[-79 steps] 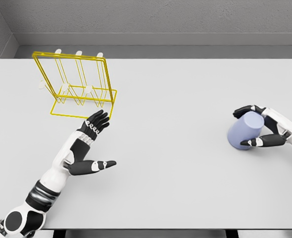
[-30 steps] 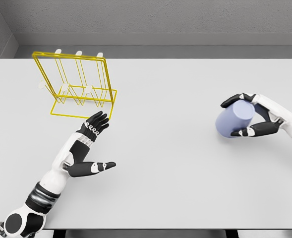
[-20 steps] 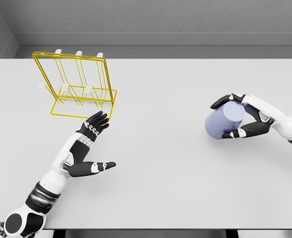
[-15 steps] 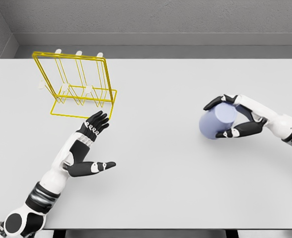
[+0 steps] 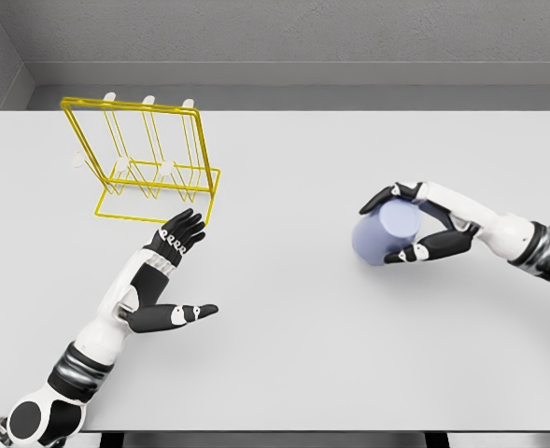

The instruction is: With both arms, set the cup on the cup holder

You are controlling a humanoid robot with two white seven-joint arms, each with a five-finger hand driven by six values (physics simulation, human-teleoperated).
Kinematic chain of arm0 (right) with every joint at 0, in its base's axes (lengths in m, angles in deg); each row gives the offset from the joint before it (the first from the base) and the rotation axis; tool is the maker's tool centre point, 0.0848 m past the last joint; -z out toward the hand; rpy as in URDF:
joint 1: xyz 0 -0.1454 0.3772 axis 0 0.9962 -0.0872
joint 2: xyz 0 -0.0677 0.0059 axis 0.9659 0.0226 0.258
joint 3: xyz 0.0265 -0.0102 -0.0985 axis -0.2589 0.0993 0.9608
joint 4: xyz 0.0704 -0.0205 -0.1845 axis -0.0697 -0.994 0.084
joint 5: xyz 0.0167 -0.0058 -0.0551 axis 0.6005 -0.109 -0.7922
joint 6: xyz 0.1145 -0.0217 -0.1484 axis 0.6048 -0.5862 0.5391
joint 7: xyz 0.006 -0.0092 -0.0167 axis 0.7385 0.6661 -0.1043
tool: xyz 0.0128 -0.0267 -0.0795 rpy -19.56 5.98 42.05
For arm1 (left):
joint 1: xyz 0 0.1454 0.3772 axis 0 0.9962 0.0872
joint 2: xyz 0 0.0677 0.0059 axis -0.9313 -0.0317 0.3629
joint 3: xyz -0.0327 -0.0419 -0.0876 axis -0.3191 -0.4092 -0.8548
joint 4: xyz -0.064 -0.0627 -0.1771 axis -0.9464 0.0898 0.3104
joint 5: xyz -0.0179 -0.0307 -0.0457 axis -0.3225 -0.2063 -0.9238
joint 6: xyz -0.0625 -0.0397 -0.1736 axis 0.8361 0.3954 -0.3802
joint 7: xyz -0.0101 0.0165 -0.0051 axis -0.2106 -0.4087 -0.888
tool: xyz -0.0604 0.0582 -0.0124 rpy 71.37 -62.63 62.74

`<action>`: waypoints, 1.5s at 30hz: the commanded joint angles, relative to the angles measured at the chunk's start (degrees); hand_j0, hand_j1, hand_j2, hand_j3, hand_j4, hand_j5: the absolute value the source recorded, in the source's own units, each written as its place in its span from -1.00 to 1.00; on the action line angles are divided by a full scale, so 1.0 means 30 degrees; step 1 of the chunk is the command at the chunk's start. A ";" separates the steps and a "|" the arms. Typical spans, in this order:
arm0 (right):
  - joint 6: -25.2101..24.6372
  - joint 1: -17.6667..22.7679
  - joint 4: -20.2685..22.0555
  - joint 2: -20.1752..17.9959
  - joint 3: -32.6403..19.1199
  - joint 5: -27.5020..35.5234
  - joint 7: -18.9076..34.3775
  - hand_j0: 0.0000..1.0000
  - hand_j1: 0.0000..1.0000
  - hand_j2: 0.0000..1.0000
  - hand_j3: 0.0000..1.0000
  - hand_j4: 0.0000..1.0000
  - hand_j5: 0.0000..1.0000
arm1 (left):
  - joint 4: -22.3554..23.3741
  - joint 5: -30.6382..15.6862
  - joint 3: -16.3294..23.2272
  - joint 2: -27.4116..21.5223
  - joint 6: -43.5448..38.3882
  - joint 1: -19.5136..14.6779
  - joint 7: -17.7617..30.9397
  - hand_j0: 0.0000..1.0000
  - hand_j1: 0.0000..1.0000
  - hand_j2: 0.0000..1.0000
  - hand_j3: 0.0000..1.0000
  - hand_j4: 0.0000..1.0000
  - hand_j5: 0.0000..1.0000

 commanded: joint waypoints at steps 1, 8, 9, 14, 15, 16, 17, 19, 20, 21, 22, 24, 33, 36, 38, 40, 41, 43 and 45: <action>-0.0034 -0.0029 0.0028 0.0321 0.0490 0.0164 -0.0008 0.27 0.27 0.27 0.27 0.27 0.27 | -0.0012 -0.0017 0.0000 -0.0010 0.0003 0.0000 0.0002 1.00 1.00 1.00 1.00 1.00 1.00; -0.0034 -0.0527 0.0028 0.0644 0.1398 0.0047 -0.0008 0.27 0.27 0.27 0.27 0.27 0.27 | -0.0012 -0.0017 0.0000 -0.0010 0.0003 0.0000 0.0002 1.00 1.00 1.00 1.00 1.00 1.00; -0.0034 -0.0644 0.0028 0.0673 0.1633 0.0047 -0.0008 0.26 0.26 0.26 0.26 0.26 0.26 | -0.0012 0.0012 0.0000 -0.0010 0.0003 0.0000 0.0002 1.00 1.00 1.00 1.00 1.00 1.00; -0.0034 -0.1113 0.0057 0.0907 0.2131 0.0018 -0.0008 0.26 0.26 0.26 0.26 0.26 0.26 | -0.0012 -0.0017 0.0000 -0.0069 0.0003 0.0000 0.0002 1.00 1.00 1.00 1.00 1.00 1.00; -0.0034 -0.1143 0.0145 0.0907 0.2131 0.0018 -0.0008 0.26 0.26 0.26 0.26 0.26 0.26 | -0.0012 -0.0017 0.0000 -0.0098 0.0003 0.0000 0.0002 1.00 1.00 1.00 1.00 1.00 1.00; -0.0034 -0.1231 0.0174 0.0936 0.2248 0.0018 -0.0008 0.26 0.26 0.26 0.26 0.26 0.26 | -0.0012 -0.0017 0.0000 -0.0186 0.0003 0.0000 0.0002 1.00 1.00 1.00 1.00 1.00 1.00; -0.0034 -0.1464 0.0145 0.1141 0.2482 0.0018 -0.0008 0.26 0.26 0.26 0.26 0.26 0.26 | -0.0012 -0.0017 0.0000 -0.0186 0.0061 0.0000 0.0002 1.00 1.00 1.00 1.00 1.00 1.00; -0.0034 -0.1670 0.0145 0.1317 0.2746 0.0018 -0.0008 0.25 0.25 0.25 0.25 0.25 0.25 | -0.0012 -0.0017 0.0000 -0.0186 0.0383 0.0029 0.0002 1.00 1.00 1.00 1.00 1.00 1.00; -0.0034 -0.1758 0.0145 0.1347 0.2863 0.0018 -0.0008 0.25 0.25 0.25 0.25 0.25 0.25 | -0.0012 -0.0017 0.0000 -0.0215 0.0383 0.0059 0.0002 1.00 1.00 1.00 1.00 1.00 1.00; -0.0034 -0.1787 0.0174 0.1522 0.2951 0.0018 -0.0008 0.25 0.25 0.25 0.25 0.25 0.25 | -0.0012 -0.0017 0.0000 -0.0215 0.0413 0.0059 0.0002 1.00 1.00 1.00 1.00 1.00 1.00; -0.0034 -0.1817 0.0174 0.1581 0.2981 0.0018 -0.0008 0.24 0.24 0.24 0.24 0.24 0.24 | -0.0012 -0.0017 0.0000 -0.0215 0.0559 0.0059 0.0002 1.00 1.00 1.00 1.00 1.00 1.00; -0.0034 -0.1992 0.0145 0.1786 0.3244 -0.0011 -0.0008 0.24 0.24 0.24 0.24 0.24 0.24 | -0.0012 0.0070 0.0030 -0.0215 0.0676 0.0059 0.0002 1.00 1.00 1.00 1.00 1.00 1.00; -0.0034 -0.2402 0.0145 0.2635 0.4123 -0.0274 -0.0008 0.23 0.23 0.23 0.23 0.23 0.23 | -0.0012 0.1858 0.0029 -0.0566 0.1591 0.0557 -0.0057 1.00 1.00 1.00 1.00 1.00 1.00; -0.0034 -0.2461 0.0116 0.3046 0.4475 -0.0685 -0.0008 0.23 0.23 0.23 0.23 0.23 0.23 | -0.0012 0.1858 0.0000 -0.1123 0.1591 0.0557 -0.0057 1.00 1.00 1.00 1.00 1.00 1.00; -0.0034 -0.2461 0.0057 0.3075 0.4475 -0.0802 -0.0008 0.23 0.23 0.23 0.23 0.23 0.23 | -0.0012 0.1858 0.0000 -0.1358 0.1591 0.0382 -0.0028 1.00 1.00 1.00 1.00 1.00 1.00; -0.0034 -0.2461 0.0028 0.3310 0.4562 -0.1183 -0.0008 0.23 0.23 0.23 0.23 0.23 0.23 | -0.0012 0.2063 0.0000 -0.1329 0.1591 0.0352 -0.0056 1.00 1.00 1.00 1.00 1.00 1.00; -0.0034 -0.2461 0.0028 0.3310 0.4621 -0.1183 -0.0008 0.23 0.23 0.23 0.23 0.23 0.23 | -0.0012 0.2063 -0.0029 -0.1358 0.1591 0.0381 -0.0086 1.00 1.00 1.00 1.00 1.00 1.00; -0.0034 -0.2549 0.0028 0.3310 0.4621 -0.1183 -0.0008 0.23 0.23 0.23 0.23 0.23 0.23 | -0.0012 0.2121 -0.0029 -0.1329 0.1556 0.0498 -0.0144 1.00 1.00 1.00 1.00 1.00 1.00; -0.0034 -0.2549 0.0028 0.3339 0.4650 -0.1183 -0.0008 0.23 0.23 0.23 0.23 0.23 0.23 | -0.0012 0.2209 -0.0029 -0.1387 0.1438 0.0528 -0.0174 1.00 1.00 1.00 1.00 1.00 1.00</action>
